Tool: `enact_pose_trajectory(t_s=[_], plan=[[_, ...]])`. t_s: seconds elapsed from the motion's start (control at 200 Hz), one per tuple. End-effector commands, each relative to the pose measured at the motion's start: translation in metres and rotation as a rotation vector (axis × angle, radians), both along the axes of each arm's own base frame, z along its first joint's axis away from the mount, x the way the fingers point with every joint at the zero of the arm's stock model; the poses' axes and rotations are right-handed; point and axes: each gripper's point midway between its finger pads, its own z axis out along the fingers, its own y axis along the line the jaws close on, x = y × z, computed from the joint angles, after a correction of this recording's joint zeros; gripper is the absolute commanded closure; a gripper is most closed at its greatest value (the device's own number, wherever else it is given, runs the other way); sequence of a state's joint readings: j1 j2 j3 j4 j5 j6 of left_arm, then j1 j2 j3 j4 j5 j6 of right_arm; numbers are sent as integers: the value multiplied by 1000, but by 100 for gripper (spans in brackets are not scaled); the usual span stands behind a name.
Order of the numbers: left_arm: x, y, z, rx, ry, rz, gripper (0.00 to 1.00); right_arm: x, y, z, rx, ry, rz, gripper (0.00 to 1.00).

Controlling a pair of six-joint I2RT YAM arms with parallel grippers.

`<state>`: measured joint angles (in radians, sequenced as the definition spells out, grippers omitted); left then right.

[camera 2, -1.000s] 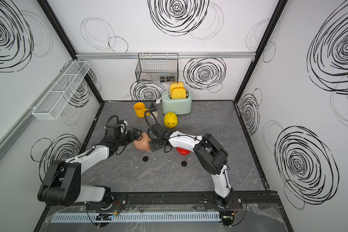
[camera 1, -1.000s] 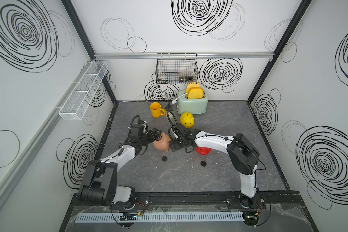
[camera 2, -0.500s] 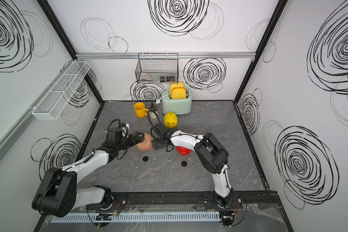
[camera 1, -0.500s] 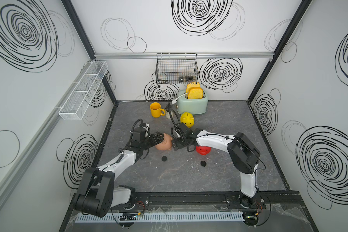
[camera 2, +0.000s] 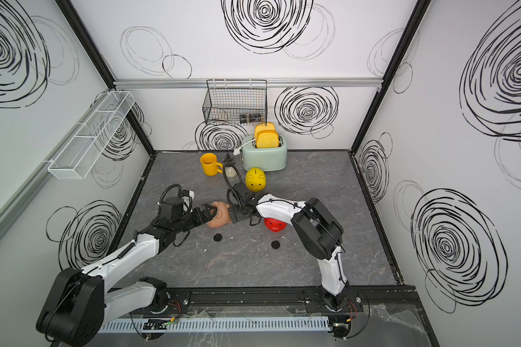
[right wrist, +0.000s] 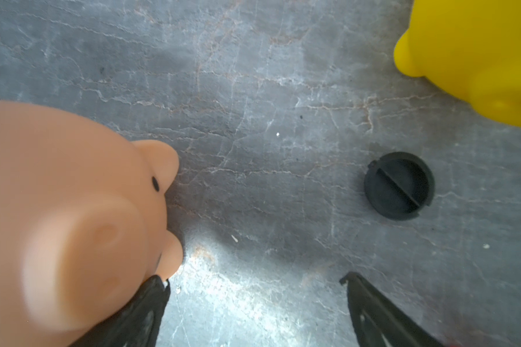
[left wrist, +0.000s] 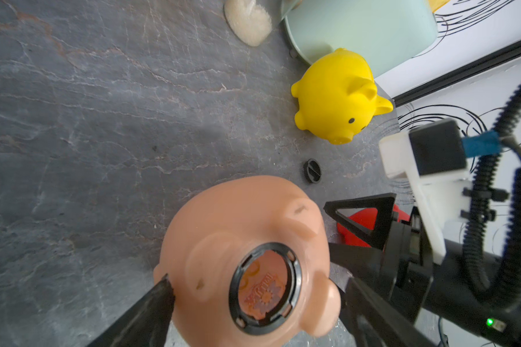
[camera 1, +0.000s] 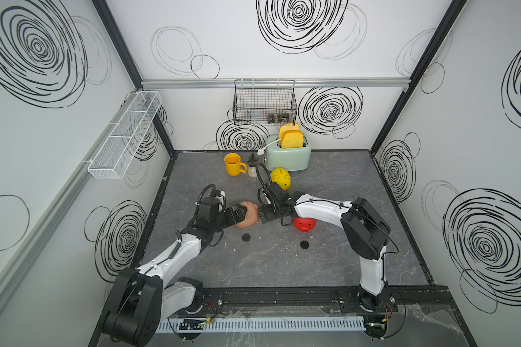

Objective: Close piggy banks
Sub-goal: Adjust the piggy bank at the center of the board.

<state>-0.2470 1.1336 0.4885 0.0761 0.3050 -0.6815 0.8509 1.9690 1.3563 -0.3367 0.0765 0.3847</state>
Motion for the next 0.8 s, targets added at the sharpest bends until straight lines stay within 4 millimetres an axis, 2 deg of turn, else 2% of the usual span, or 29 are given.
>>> enact_pose_trajectory(t_s=[0.0,0.19,0.37,0.46,0.53,0.635,0.791], plan=[[-4,5,8,13,-27,20,6,4,4,22,46,-42,-14,5],[7,14,23,43,-56,51,6,7,-4,25,21,-56,-44,5],[33,36,35,69,-93,145,7,4,-9,30,2,-63,-52,5],[50,38,41,64,-112,167,8,-1,-13,28,-25,-59,-24,5],[62,39,41,66,-104,172,9,-2,-17,30,-46,-60,-23,5],[76,40,39,55,-94,175,11,-7,-13,39,-23,-68,-5,7],[87,38,33,47,-89,168,12,-22,-10,37,-66,-46,78,8]])
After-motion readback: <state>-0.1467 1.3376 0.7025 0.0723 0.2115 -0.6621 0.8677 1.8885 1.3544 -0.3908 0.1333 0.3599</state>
